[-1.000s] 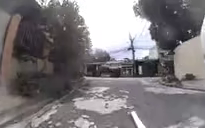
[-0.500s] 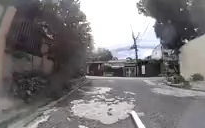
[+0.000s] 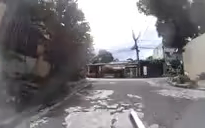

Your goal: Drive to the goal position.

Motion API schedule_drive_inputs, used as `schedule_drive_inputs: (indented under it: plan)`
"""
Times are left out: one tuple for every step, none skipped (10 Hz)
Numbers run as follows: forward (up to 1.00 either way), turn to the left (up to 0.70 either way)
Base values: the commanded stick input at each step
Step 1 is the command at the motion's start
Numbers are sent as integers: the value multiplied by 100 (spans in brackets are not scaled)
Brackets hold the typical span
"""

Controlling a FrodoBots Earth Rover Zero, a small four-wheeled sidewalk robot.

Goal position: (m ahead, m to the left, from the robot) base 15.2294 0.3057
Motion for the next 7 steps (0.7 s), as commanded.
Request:
schedule_drive_inputs:
  plan:
    - [70,-35]
    - [70,-35]
    - [70,-26]
    - [70,-9]
    - [70,0]
    - [70,0]
    - [70,0]
